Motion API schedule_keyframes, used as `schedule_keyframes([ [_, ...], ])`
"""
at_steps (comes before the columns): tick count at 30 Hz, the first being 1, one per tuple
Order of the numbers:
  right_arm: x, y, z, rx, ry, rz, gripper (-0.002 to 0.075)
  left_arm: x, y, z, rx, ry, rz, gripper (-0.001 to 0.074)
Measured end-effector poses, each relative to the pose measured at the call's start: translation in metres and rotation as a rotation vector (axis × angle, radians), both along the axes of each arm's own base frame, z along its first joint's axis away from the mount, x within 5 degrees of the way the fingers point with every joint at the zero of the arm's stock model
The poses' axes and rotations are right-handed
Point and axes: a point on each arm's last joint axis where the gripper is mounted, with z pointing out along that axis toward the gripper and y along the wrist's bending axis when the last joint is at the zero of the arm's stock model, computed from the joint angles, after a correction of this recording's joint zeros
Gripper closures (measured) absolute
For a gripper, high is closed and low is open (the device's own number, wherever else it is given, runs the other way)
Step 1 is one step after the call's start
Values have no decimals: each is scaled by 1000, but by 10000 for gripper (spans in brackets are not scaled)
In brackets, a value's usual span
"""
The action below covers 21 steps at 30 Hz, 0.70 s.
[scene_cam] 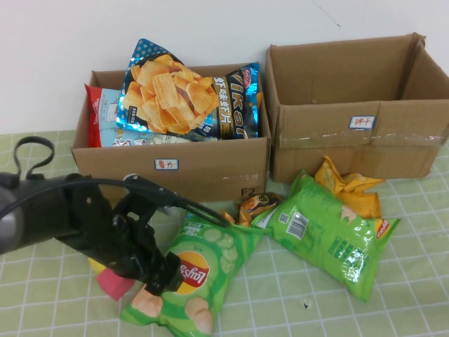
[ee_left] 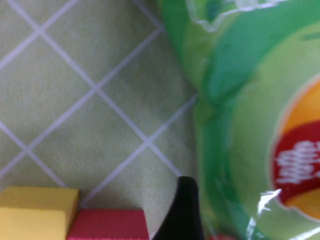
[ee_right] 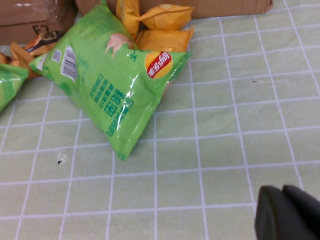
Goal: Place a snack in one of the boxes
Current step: Pick up the potato chip
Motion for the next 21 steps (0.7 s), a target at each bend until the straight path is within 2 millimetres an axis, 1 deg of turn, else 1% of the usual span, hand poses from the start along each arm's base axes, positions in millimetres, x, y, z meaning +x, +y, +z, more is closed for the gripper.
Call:
schedule_keyframes([
  [3,0,0,0,1,-3,1,728,3,-2,-10,-12,47,51,171],
  [8,0,0,0,7,-4,0,728,3,-6,-23,-48,144,95,171],
  [12,0,1,0,10,-4,0,728,2,-8,-27,-59,183,94,175],
  [14,0,1,0,10,-4,0,728,1,-8,-27,-61,190,94,202],
  [17,0,1,0,10,-4,0,728,1,-9,-26,-71,202,97,302],
  [18,0,1,0,10,-4,0,728,1,-9,-26,-73,202,98,350],
  [20,0,1,0,10,-4,0,728,2,-11,-24,-80,208,94,451],
  [21,0,1,0,10,-4,0,728,4,-12,-20,-88,215,81,543],
])
